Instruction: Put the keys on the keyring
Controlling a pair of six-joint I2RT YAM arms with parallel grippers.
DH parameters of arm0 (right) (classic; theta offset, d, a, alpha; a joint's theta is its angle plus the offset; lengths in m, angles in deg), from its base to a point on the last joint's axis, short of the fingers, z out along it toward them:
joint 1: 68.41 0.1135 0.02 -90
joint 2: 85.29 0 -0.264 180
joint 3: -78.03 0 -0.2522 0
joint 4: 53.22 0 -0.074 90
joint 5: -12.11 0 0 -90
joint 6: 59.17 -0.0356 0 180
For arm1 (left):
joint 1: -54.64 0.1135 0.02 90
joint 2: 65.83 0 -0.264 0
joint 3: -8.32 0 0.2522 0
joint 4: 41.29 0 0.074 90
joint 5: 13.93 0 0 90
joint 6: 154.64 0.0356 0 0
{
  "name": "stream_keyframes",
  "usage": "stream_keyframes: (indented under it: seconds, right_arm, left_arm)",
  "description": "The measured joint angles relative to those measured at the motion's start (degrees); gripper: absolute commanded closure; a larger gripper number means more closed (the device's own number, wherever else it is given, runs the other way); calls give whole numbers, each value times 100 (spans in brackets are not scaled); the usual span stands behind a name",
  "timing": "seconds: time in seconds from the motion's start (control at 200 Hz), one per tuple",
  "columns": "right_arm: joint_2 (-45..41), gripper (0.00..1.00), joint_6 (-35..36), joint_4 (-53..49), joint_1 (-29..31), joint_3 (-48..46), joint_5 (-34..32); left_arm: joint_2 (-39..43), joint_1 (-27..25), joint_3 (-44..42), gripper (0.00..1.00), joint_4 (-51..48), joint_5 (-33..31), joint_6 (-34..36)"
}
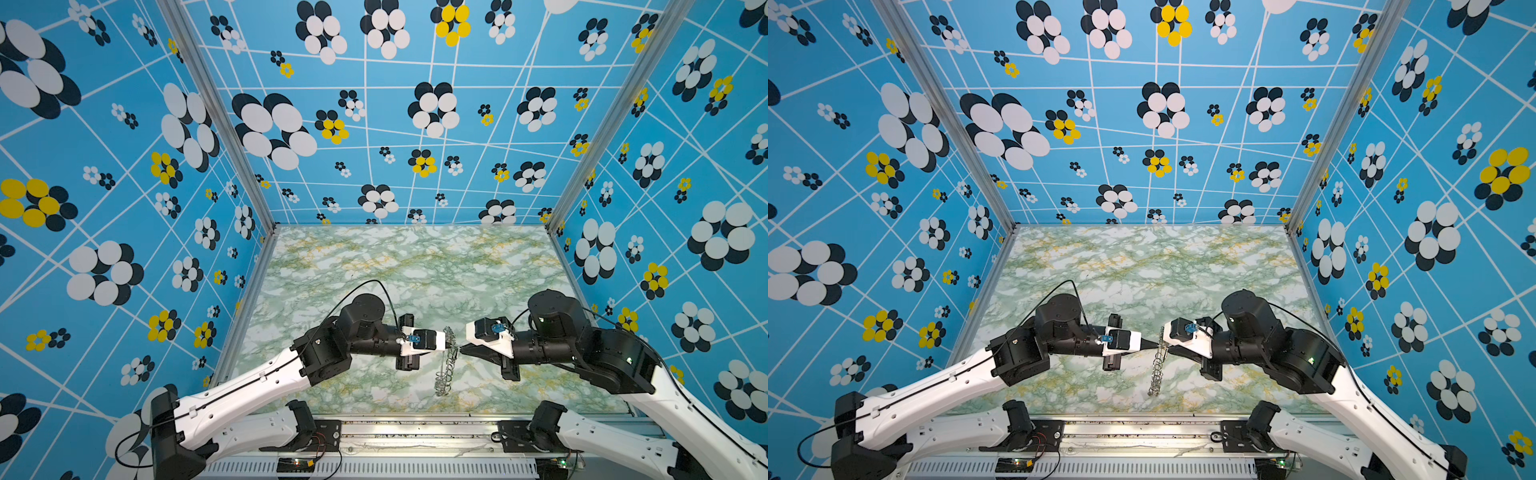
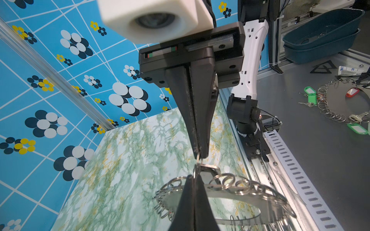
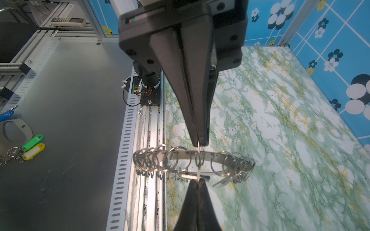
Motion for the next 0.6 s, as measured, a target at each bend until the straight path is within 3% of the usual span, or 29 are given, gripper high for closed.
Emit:
stream_keyframes:
  seconds: [0.605]
  right_arm:
    - [0, 100, 0, 2, 0, 0, 70]
  left_arm:
    - [-7, 0, 0, 100, 0, 79, -68]
